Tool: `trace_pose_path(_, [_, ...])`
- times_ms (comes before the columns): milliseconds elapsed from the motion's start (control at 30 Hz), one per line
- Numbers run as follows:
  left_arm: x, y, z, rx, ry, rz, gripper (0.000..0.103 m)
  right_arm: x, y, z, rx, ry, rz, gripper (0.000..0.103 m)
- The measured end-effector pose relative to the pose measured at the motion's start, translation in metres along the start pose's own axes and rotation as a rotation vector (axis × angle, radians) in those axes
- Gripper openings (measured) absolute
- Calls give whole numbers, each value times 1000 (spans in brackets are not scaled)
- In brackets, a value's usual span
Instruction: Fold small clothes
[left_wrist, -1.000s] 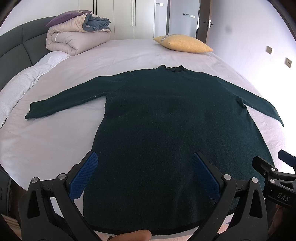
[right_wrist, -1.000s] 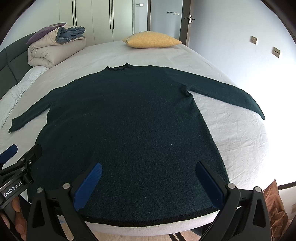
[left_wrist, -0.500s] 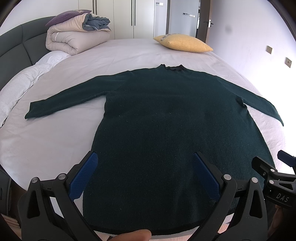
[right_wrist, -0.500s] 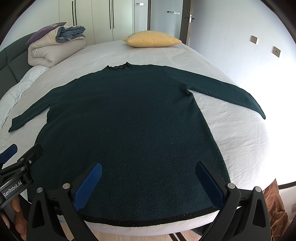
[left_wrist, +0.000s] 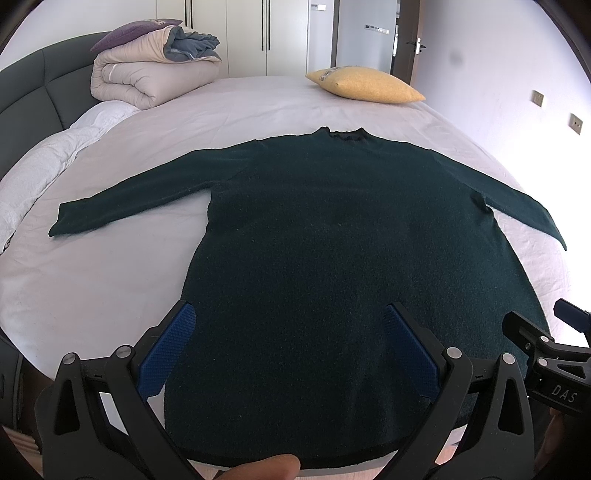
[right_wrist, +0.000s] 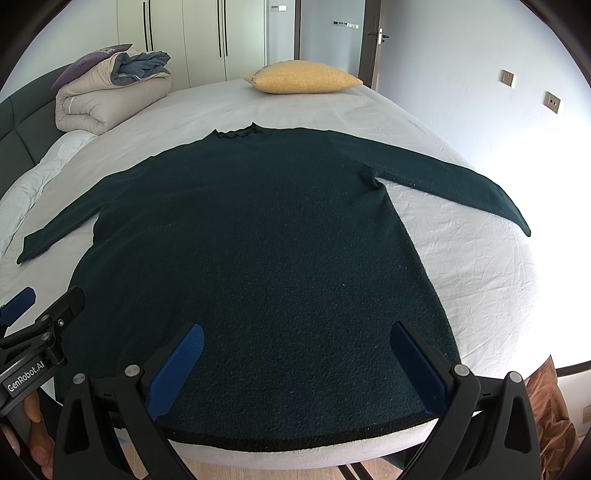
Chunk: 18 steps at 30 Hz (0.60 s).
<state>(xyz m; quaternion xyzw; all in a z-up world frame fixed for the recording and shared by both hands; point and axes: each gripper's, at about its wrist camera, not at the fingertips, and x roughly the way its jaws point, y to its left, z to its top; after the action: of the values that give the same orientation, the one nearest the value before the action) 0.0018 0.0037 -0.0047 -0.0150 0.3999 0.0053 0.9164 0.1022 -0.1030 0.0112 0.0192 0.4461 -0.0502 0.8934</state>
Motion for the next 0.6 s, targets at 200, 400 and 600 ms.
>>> trace_pose_path(200, [3, -2, -7, 3, 5, -1, 103, 1, 0, -2, 0, 2, -1, 103])
trace_pose_path(400, [5, -3, -13, 7, 12, -2, 103, 3, -1, -6, 4, 6, 1, 103])
trace_pose_path(600, [13, -8, -10, 16, 31, -2, 103, 8, -6, -7, 14, 16, 6, 103])
